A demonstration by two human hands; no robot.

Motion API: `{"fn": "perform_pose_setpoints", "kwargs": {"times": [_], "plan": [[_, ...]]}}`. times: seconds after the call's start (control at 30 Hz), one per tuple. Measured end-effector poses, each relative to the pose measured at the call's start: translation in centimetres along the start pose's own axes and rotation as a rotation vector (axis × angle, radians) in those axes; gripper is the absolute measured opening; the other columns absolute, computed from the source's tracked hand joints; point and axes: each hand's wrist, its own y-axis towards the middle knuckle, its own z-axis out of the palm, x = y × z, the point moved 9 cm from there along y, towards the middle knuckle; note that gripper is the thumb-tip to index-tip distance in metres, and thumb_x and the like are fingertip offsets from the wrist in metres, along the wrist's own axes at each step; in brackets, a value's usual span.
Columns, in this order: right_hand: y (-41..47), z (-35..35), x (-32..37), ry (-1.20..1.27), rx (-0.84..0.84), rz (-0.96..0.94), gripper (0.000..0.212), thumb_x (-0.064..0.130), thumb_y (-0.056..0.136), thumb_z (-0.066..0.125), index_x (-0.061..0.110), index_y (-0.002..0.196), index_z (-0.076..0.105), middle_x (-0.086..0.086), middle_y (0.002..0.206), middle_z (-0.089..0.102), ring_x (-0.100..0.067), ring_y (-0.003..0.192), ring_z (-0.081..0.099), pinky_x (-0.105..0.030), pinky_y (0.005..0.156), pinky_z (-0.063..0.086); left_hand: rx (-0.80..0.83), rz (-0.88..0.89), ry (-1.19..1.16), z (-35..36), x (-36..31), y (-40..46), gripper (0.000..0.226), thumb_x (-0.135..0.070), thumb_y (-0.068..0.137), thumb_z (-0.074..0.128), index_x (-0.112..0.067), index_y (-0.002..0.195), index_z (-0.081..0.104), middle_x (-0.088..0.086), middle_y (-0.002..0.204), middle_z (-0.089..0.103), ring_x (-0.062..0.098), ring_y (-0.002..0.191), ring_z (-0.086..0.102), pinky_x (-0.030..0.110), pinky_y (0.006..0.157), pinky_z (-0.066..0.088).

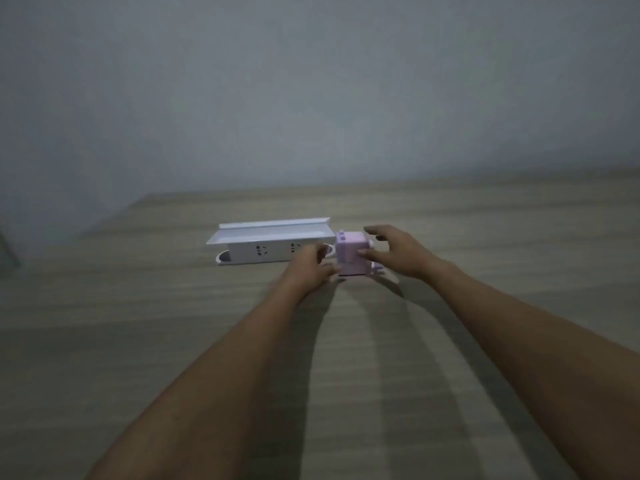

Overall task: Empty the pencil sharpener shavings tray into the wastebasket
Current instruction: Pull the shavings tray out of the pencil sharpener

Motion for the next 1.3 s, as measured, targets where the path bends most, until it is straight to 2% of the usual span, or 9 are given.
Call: {"fn": "perform_pose_setpoints", "kwargs": {"times": [0.1,0.23,0.33,0.43,0.5,0.63,0.87,1.13,1.3], "plan": [[0.7,0.8,-0.5,0.141,-0.013,-0.016,0.068,0.028,0.084,0.081,0.007,0.143,0.054,-0.012,0.142,0.061,-0.025,0.124,0.061,-0.041,0.107,0.048,0.042,0.009,-0.099,1.0,0.6,0.6,0.070,-0.011,0.084,0.082,-0.002,0.146,0.052,0.010,0.141,0.063,0.023,0.122,0.063,0.026,0.098,0.053],[1.0,1.9,-1.3,0.328,-0.030,0.004,0.062,0.013,0.082,0.083,0.005,0.138,0.058,-0.012,0.133,0.065,-0.026,0.118,0.064,-0.033,0.099,0.053,0.032,0.064,-0.108,1.8,0.5,1.0,0.054,-0.002,0.088,0.076,-0.002,0.139,0.058,0.011,0.129,0.069,0.016,0.106,0.065,0.002,0.073,0.051],[1.1,2.1,-1.3,0.384,-0.016,0.023,0.060,0.008,0.080,0.084,0.005,0.135,0.059,-0.014,0.131,0.066,-0.029,0.120,0.063,-0.037,0.099,0.055,0.035,0.051,-0.119,1.6,0.3,0.7,0.054,0.000,0.088,0.076,-0.002,0.139,0.057,0.011,0.127,0.070,0.018,0.106,0.066,0.016,0.084,0.053],[0.6,1.6,-0.3,0.380,-0.002,0.020,0.061,0.008,0.079,0.084,0.003,0.135,0.059,-0.014,0.130,0.067,-0.028,0.121,0.064,-0.020,0.086,0.057,0.050,0.015,-0.148,1.1,0.4,-0.2,0.058,-0.003,0.086,0.078,-0.004,0.140,0.057,0.011,0.127,0.070,0.024,0.113,0.068,0.039,0.098,0.056],[0.0,0.7,1.1,0.377,-0.007,-0.004,0.061,0.008,0.080,0.084,0.003,0.136,0.059,-0.013,0.130,0.067,-0.025,0.119,0.063,-0.011,0.074,0.055,0.056,0.021,-0.157,0.3,-0.4,-1.2,0.056,-0.005,0.087,0.077,-0.006,0.139,0.057,0.008,0.126,0.070,0.022,0.112,0.067,0.031,0.089,0.058],[-2.1,-0.5,4.7,0.422,0.016,-0.032,0.058,0.010,0.081,0.083,0.009,0.134,0.061,-0.005,0.124,0.067,-0.018,0.113,0.063,-0.024,0.061,0.061,0.069,0.041,-0.144,-1.8,-2.2,-4.0,0.057,-0.007,0.087,0.078,-0.005,0.140,0.057,0.007,0.123,0.070,0.023,0.113,0.067,0.030,0.092,0.055],[-8.3,-2.6,10.3,0.512,0.030,-0.015,0.055,0.010,0.078,0.085,0.010,0.129,0.065,-0.011,0.124,0.070,-0.014,0.103,0.065,-0.048,0.077,0.061,0.041,0.069,-0.173,-5.1,-4.1,-11.0,0.054,-0.002,0.082,0.081,-0.003,0.133,0.064,0.012,0.119,0.074,0.025,0.111,0.070,0.039,0.097,0.057],[-16.1,-1.7,14.1,0.509,0.096,-0.025,0.057,0.011,0.076,0.088,0.007,0.129,0.066,-0.008,0.121,0.071,-0.022,0.106,0.068,-0.028,0.083,0.060,0.079,0.076,-0.177,-6.0,-4.5,-20.3,0.050,-0.004,0.077,0.086,-0.001,0.125,0.070,0.011,0.113,0.077,0.020,0.100,0.073,0.022,0.083,0.058],[-20.6,-0.6,14.3,0.569,0.062,-0.005,0.055,0.011,0.071,0.091,0.008,0.121,0.071,-0.012,0.118,0.074,-0.028,0.105,0.071,-0.041,0.081,0.061,0.097,0.066,-0.152,-4.9,-4.1,-25.1,0.047,-0.013,0.081,0.085,-0.005,0.125,0.069,0.006,0.110,0.075,0.015,0.095,0.071,0.019,0.079,0.058]]}}
